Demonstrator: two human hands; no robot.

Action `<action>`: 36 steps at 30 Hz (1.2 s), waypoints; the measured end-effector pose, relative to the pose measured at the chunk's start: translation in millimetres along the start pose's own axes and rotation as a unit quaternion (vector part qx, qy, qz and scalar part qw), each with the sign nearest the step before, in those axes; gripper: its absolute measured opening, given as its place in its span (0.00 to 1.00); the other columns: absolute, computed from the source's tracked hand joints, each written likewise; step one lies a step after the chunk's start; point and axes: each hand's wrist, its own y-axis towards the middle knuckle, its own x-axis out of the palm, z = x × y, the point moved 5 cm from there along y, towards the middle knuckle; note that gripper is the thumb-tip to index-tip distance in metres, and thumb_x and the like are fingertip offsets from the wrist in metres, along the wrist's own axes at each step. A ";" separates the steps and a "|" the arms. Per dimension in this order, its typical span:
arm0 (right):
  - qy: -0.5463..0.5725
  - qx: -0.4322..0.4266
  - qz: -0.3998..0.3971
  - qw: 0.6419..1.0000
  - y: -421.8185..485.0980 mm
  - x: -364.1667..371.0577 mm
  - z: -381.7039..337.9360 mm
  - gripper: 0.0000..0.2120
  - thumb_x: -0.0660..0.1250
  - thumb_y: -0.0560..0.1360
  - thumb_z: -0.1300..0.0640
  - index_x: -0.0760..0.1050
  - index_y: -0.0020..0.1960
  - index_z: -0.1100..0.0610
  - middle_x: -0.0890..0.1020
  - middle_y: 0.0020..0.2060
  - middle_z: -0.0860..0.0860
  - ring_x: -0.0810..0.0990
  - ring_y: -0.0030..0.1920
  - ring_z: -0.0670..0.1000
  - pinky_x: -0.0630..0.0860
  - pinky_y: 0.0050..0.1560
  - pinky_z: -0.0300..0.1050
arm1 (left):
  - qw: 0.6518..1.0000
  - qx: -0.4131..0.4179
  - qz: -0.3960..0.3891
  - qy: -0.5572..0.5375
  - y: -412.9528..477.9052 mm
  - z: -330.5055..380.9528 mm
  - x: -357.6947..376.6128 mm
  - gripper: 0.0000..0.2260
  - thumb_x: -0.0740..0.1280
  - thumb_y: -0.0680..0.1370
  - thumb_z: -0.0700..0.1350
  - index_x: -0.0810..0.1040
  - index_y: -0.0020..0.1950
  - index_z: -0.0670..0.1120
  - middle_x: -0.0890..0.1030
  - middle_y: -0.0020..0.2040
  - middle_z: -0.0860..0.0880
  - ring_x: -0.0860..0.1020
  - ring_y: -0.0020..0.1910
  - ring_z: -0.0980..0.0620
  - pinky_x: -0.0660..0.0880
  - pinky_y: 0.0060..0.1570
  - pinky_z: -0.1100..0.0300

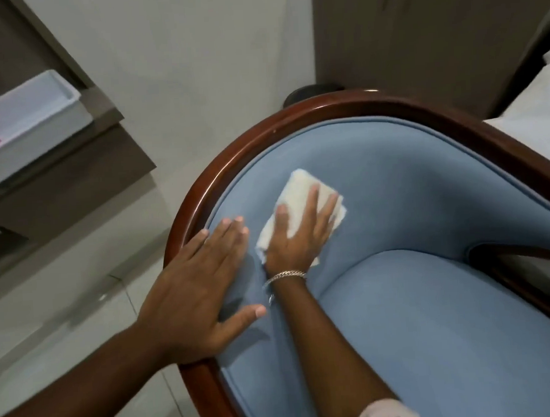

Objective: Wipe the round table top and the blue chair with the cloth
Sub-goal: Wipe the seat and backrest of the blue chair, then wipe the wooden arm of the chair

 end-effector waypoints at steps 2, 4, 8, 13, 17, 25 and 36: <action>-0.012 0.058 0.043 0.997 13.4 -8.3 37.6 0.29 0.66 0.79 0.48 0.63 0.77 0.54 0.57 0.80 0.58 0.52 0.81 0.58 0.49 0.80 0.54 | 1.000 -0.003 0.007 0.007 -0.9 -0.3 0.9 0.44 0.54 0.77 0.71 0.52 0.82 0.42 0.54 0.84 0.45 0.51 0.83 0.48 0.58 0.79 0.45; 0.001 0.143 0.010 0.990 -7.2 -20.2 78.7 0.30 0.65 0.80 0.51 0.59 0.78 0.52 0.54 0.81 0.57 0.50 0.81 0.57 0.51 0.79 0.55 | 1.000 -0.008 0.017 0.005 0.3 1.0 -2.1 0.44 0.54 0.77 0.71 0.53 0.82 0.41 0.55 0.83 0.43 0.52 0.83 0.46 0.58 0.79 0.45; 0.020 0.149 -0.125 0.981 -81.5 -26.8 87.5 0.30 0.62 0.80 0.47 0.49 0.74 0.35 0.50 0.81 0.46 0.48 0.81 0.48 0.51 0.79 0.48 | 1.000 -0.007 0.022 0.008 0.9 2.5 -1.7 0.44 0.55 0.76 0.71 0.55 0.81 0.41 0.56 0.83 0.43 0.53 0.83 0.45 0.61 0.78 0.44; 0.018 -0.119 -0.075 0.990 -23.0 0.5 3.9 0.28 0.60 0.80 0.43 0.56 0.77 0.40 0.52 0.82 0.50 0.47 0.82 0.51 0.49 0.80 0.55 | 0.999 -0.004 0.036 0.006 -1.0 2.0 -1.9 0.43 0.55 0.77 0.70 0.55 0.81 0.40 0.57 0.83 0.42 0.55 0.82 0.45 0.61 0.78 0.43; -0.065 -0.027 0.170 0.983 75.7 -22.6 19.5 0.29 0.66 0.78 0.47 0.66 0.76 0.55 0.57 0.79 0.63 0.52 0.80 0.65 0.54 0.76 0.65 | 0.998 -0.008 0.058 -0.001 -3.9 3.6 -1.2 0.43 0.55 0.77 0.69 0.56 0.81 0.40 0.56 0.83 0.42 0.54 0.82 0.45 0.59 0.78 0.44; -0.014 0.180 -0.020 0.983 -42.2 -30.6 85.2 0.30 0.64 0.78 0.52 0.60 0.78 0.51 0.61 0.79 0.53 0.60 0.78 0.54 0.56 0.77 0.48 | 0.996 -0.024 0.082 -0.011 -4.8 0.4 -4.6 0.43 0.56 0.78 0.69 0.53 0.82 0.40 0.56 0.83 0.42 0.53 0.83 0.46 0.54 0.80 0.48; 0.061 0.138 -0.310 0.939 -84.1 -82.8 -149.7 0.24 0.58 0.79 0.42 0.71 0.72 0.50 0.76 0.70 0.50 0.76 0.64 0.49 0.73 0.67 0.50 | 0.603 -0.391 0.140 -0.681 -34.7 29.7 -69.6 0.25 0.65 0.78 0.62 0.79 0.67 0.46 0.81 0.67 0.42 0.79 0.66 0.44 0.71 0.72 0.44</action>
